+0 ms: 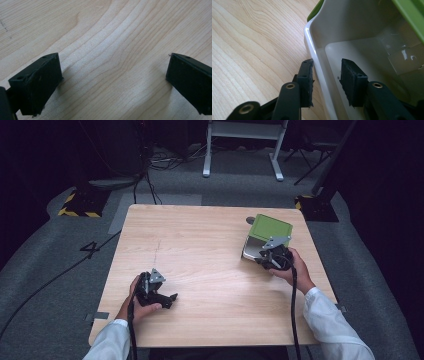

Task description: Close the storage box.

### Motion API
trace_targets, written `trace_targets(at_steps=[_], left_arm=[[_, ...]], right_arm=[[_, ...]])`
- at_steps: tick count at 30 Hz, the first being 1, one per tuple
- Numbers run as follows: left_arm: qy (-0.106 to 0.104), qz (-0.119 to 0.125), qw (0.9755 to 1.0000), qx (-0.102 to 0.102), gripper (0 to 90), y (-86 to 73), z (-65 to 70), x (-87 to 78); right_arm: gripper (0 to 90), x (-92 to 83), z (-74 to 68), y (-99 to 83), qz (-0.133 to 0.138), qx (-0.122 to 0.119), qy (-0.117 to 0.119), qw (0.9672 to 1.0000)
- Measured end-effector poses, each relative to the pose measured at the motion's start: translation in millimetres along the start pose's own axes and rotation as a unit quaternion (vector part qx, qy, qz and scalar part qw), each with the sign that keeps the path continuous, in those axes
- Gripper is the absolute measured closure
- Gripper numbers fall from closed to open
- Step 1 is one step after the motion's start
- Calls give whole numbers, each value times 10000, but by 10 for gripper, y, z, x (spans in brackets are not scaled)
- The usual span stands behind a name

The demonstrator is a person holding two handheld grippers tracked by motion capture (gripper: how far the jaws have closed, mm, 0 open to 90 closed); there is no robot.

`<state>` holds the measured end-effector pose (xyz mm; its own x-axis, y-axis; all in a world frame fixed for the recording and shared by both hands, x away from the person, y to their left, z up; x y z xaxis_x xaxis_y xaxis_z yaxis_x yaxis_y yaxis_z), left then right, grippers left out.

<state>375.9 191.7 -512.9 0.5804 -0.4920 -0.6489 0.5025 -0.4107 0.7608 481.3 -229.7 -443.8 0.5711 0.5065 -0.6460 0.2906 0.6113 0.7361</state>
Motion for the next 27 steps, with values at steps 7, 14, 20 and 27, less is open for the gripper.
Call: trace_targets(at_steps=[7,14,20,27], left_arm=[[5,-1,10000,-6,4,0,1,-1],[-21,6,10000,-10,4,-4,5,-3],[-23,10,10000,-19,4,-6,7,-4],[-21,12,10000,-22,4,-5,8,-4]], right_arm=[[631,-24,-45,9,18,-12,131,9999],[611,-111,-89,33,105,-63,190,9997],[597,-253,-130,40,254,-86,273,9993],[575,-482,-182,16,413,-171,372,9983]])
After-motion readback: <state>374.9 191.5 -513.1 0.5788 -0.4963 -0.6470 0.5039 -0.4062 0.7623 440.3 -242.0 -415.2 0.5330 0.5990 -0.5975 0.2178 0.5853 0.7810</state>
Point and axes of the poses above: each handheld gripper's, and its own axes: x roughly forward along the jaws, y roughly out of its top, z roughly to its right, the point moved 1 cm from there along x, roughly forward along the jaws, and after that the axes turned 8 degrees about z, right-handed, at the moved point
